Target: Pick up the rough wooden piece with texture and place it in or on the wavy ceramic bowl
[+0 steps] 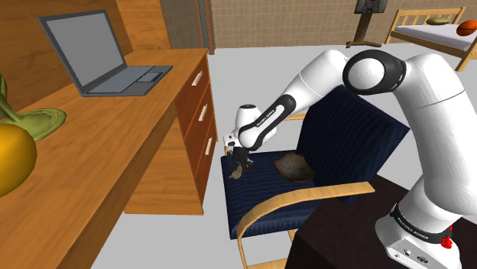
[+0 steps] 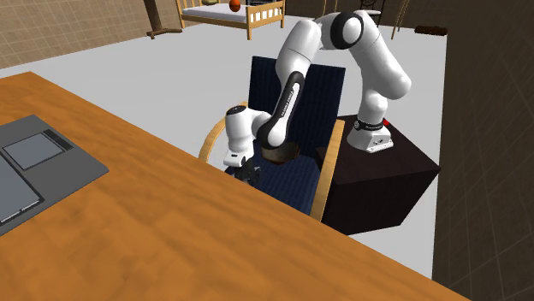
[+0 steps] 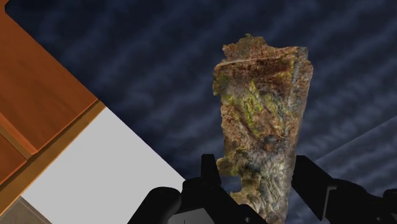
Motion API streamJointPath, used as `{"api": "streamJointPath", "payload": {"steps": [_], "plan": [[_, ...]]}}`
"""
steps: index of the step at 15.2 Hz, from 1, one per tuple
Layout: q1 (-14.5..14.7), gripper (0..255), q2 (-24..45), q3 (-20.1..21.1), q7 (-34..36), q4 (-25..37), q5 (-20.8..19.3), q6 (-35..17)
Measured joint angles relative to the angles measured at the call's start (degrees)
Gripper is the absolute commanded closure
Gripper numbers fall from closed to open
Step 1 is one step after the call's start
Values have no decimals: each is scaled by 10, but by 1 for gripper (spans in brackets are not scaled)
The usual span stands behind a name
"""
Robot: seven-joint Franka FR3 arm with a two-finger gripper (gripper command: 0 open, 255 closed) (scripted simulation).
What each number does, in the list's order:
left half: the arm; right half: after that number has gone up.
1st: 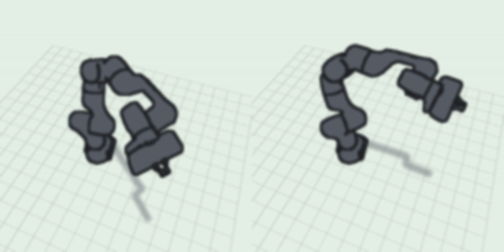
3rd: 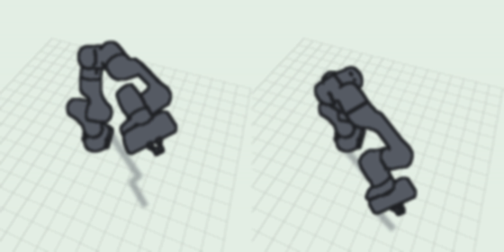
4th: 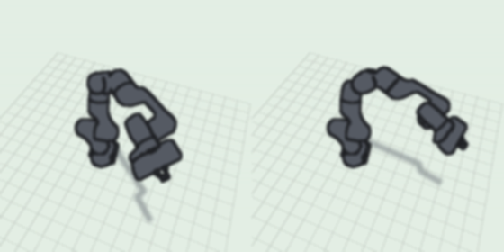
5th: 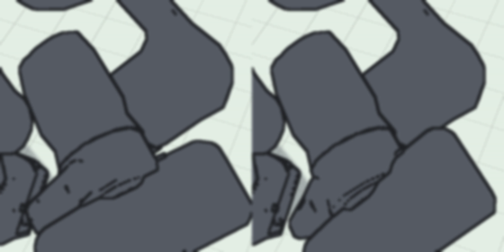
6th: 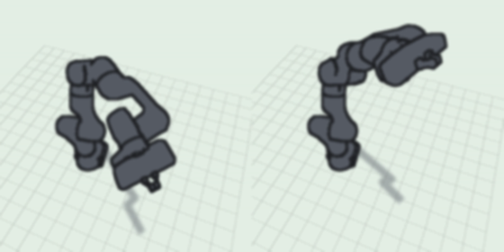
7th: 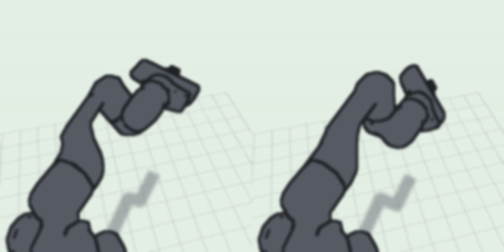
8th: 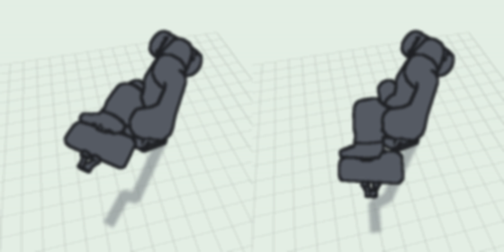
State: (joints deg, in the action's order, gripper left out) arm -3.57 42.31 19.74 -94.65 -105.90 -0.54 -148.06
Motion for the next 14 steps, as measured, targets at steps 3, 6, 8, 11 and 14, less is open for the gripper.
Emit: {"api": "streamJointPath", "payload": {"steps": [3, 6, 8, 11, 14], "plan": [[-5, 255, -21, 5, 0, -10, 4, 12], [-8, 255, -37, 9, 1, -10, 7, 26], [-12, 255, -49, 12, 0, -12, 10, 36], [-16, 255, -70, 17, 1, -18, 15, 51], [-19, 255, -88, 22, 2, -21, 20, 65]]}}
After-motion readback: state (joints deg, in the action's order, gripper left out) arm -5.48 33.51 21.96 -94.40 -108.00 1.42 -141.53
